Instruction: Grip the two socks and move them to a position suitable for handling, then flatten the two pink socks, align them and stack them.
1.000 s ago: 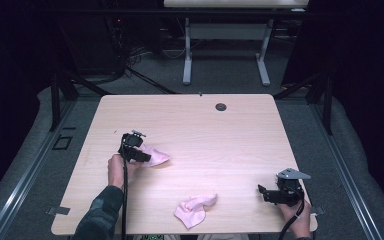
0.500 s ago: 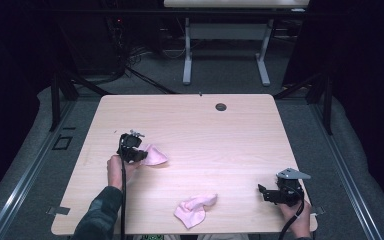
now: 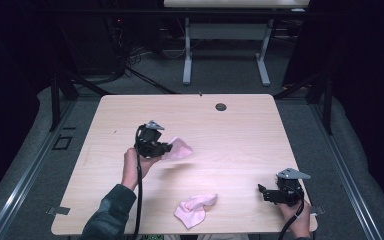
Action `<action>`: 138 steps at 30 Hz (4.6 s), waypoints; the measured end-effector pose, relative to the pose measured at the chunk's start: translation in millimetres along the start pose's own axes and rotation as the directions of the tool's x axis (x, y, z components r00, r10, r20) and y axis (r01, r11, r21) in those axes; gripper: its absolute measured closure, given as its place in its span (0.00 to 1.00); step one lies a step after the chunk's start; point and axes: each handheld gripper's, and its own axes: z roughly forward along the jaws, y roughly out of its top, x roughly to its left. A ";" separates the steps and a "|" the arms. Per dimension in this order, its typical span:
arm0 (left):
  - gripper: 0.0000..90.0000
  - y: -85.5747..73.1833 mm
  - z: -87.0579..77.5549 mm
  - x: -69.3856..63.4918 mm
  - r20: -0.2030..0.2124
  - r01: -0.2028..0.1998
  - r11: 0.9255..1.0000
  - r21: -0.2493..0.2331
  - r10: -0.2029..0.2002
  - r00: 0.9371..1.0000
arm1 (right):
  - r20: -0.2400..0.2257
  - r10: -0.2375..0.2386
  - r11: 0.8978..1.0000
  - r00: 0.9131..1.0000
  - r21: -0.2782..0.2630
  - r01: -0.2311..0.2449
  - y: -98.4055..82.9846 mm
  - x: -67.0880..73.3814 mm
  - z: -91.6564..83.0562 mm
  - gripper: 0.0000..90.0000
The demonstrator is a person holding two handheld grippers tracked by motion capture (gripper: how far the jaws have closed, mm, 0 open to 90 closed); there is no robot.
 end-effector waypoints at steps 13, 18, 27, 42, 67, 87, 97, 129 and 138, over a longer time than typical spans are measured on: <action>0.95 -10.7 63.9 -44.3 0.045 -0.091 0.981 0.171 0.085 0.995 | 0.000 0.000 1.000 1.000 0.000 0.000 0.0 0.0 0.0 0.15; 0.91 -16.8 80.2 -43.6 0.015 -0.090 0.970 0.225 0.089 0.996 | 0.001 0.003 1.000 1.000 -0.003 -0.003 -0.1 0.2 0.0 0.15; 0.39 -18.9 73.1 -39.3 -0.040 -0.067 0.978 0.199 0.077 0.996 | 0.002 0.006 1.000 1.000 -0.001 -0.006 -0.2 0.1 -0.4 0.16; 0.16 -16.6 14.9 -45.1 -0.062 -0.093 0.987 0.134 0.102 0.993 | -0.008 0.081 0.996 0.997 0.049 -0.080 4.7 11.8 -9.3 0.00; 0.32 -21.2 47.8 -134.3 0.216 -0.334 0.910 0.245 0.285 0.934 | -0.157 0.091 0.992 0.983 0.103 -0.075 15.3 80.4 -34.3 0.04; 0.98 -9.9 53.2 -132.1 0.228 -0.286 0.945 0.160 0.247 0.942 | -0.276 0.098 0.991 0.956 0.112 -0.069 22.9 101.5 -28.7 0.20; 0.98 2.8 37.7 -128.7 0.219 -0.233 0.971 0.051 0.217 0.951 | -0.419 0.096 0.992 0.903 0.112 -0.054 36.1 126.3 -3.8 0.34; 0.91 7.5 24.0 -103.7 0.323 -0.144 0.978 -0.154 0.187 0.928 | -0.003 -0.105 0.991 0.994 -0.082 0.104 61.8 115.3 -23.7 0.98; 0.83 -42.0 38.9 -88.6 0.346 -0.146 0.989 -0.007 0.140 0.928 | 0.007 -0.220 0.975 0.975 0.000 0.220 46.2 129.0 -22.5 0.98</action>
